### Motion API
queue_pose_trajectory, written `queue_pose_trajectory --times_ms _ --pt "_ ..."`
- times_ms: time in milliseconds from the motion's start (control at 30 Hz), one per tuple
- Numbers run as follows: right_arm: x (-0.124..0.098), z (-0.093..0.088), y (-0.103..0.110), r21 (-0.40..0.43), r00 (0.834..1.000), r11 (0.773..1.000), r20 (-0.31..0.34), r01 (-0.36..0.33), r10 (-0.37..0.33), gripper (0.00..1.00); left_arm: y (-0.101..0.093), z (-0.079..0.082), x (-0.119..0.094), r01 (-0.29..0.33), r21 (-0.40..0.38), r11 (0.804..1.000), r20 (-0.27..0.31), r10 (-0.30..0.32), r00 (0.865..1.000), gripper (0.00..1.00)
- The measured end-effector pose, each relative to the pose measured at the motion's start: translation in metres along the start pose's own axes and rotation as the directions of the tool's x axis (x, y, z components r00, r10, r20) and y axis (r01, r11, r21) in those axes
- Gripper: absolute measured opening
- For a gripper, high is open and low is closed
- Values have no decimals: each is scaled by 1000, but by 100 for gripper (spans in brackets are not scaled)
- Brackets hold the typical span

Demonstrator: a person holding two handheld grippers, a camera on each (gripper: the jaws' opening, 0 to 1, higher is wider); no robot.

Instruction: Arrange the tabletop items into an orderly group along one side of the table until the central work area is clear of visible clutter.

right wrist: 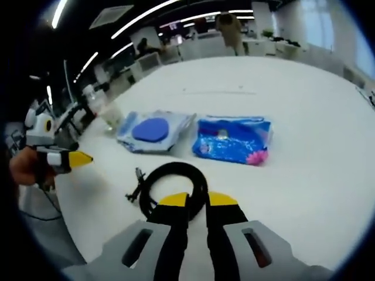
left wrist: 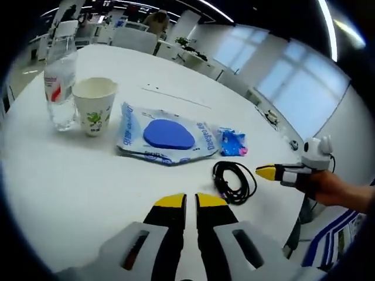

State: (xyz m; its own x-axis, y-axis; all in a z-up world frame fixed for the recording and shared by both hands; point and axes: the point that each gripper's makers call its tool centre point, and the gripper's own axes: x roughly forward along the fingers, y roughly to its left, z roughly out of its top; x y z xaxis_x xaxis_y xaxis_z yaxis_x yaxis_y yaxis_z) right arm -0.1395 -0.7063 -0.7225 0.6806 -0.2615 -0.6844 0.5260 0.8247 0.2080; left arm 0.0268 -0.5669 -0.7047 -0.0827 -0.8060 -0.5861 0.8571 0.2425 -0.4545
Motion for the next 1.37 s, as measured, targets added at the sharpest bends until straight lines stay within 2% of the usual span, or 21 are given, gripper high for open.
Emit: queue_pose_trajectory --times_ms 133,267,467,567,667,800,933,1367 --pt "-14 -1 16 -36 1000 999 19 -17 17 13 17 2 -26 -32 54 998 17 31 999 7" --pt "-29 -4 35 -94 998 995 40 -43 47 19 35 5 -62 -72 81 994 63 67 996 13" --pt "-48 -10 55 -154 994 985 65 -79 90 31 61 15 -121 -151 157 976 164 125 979 24" --pt "-57 -19 67 -207 994 973 31 -100 108 36 68 16 -144 -165 164 972 192 133 972 31" --pt "-66 -18 77 -191 992 975 43 -112 123 44 74 17 -162 -182 193 964 214 140 967 41" --pt "-71 -16 87 -201 990 972 48 -120 132 49 80 17 -178 -201 183 962 236 156 959 49" --pt "-73 -12 92 -202 989 972 51 -123 136 50 85 17 -187 -223 189 956 246 174 953 53" --pt "-72 -17 104 -191 988 972 37 -137 147 49 93 12 -199 -252 148 956 275 205 939 56"
